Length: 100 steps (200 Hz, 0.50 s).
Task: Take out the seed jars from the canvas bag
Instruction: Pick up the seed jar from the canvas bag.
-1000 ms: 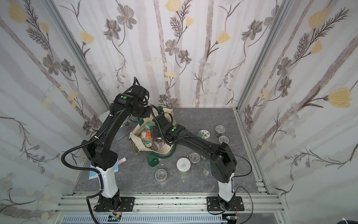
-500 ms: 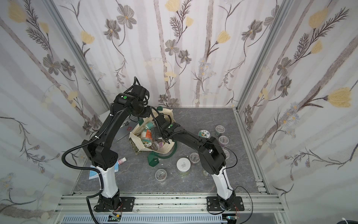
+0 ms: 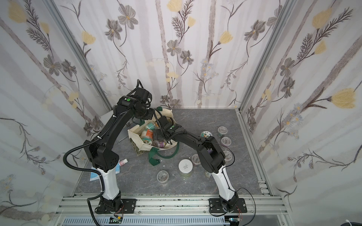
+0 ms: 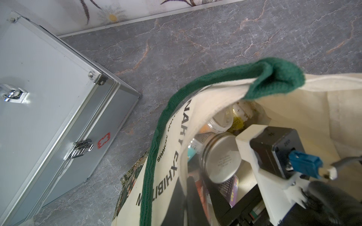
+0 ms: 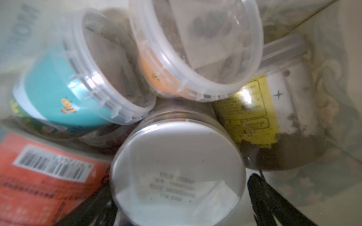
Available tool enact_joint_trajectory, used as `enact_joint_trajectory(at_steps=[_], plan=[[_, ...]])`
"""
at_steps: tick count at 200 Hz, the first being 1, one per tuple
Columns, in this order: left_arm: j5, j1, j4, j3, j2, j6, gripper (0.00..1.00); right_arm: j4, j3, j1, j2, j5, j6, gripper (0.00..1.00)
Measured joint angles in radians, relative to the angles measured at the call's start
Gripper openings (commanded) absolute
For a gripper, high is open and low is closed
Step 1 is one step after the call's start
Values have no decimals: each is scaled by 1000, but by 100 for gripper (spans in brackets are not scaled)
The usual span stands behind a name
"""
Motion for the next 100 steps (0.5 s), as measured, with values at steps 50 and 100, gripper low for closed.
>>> enact_joint_trajectory(at_steps=[50, 100], plan=[[27, 0, 51, -79, -45, -1, 0, -5, 106, -5, 86, -13, 0, 100], [53, -9, 100, -174, -122, -18, 0, -30, 123, -3, 87, -6, 18, 86]])
